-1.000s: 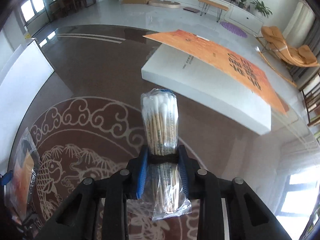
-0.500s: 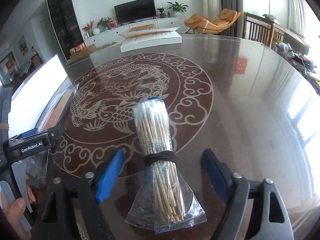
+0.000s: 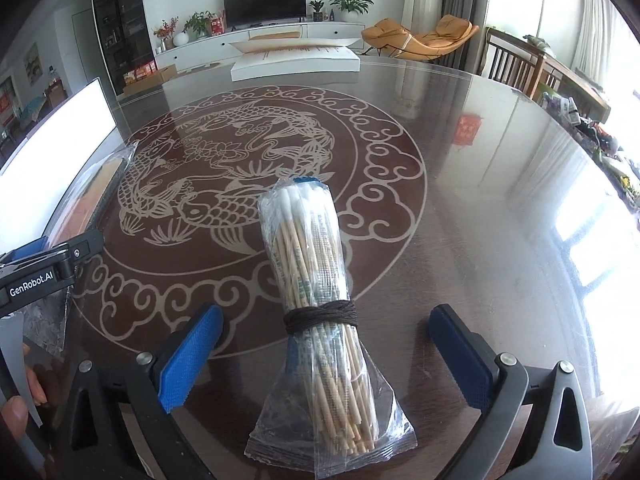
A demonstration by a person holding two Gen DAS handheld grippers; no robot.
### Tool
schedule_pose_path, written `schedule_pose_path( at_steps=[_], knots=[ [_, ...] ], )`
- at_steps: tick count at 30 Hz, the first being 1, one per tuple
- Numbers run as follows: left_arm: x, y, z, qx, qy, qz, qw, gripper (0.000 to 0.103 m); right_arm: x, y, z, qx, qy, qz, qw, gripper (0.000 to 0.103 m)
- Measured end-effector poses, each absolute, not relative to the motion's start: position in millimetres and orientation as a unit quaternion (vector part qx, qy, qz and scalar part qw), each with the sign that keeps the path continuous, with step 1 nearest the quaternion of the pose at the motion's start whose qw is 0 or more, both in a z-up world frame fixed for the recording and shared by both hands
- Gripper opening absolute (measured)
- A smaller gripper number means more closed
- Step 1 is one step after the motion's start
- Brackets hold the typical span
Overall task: Organize objects
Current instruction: 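Lift the cotton swab bundle with the right gripper and hold it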
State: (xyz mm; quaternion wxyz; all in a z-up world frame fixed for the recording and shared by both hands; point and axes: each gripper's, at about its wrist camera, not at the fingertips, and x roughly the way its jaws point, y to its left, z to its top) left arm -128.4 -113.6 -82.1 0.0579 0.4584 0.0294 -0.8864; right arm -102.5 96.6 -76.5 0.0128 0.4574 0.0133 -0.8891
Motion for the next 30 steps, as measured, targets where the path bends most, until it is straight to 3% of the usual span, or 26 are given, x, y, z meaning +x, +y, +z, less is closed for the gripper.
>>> schedule_pose_path(
  at_steps=[30],
  knots=[
    [-129.0, -113.6, -82.1, 0.458, 0.03, -0.886, 0.057, 0.103, -98.8, 95.0, -79.1, 0.458, 0.012, -0.889, 0.013, 0.103]
  ],
)
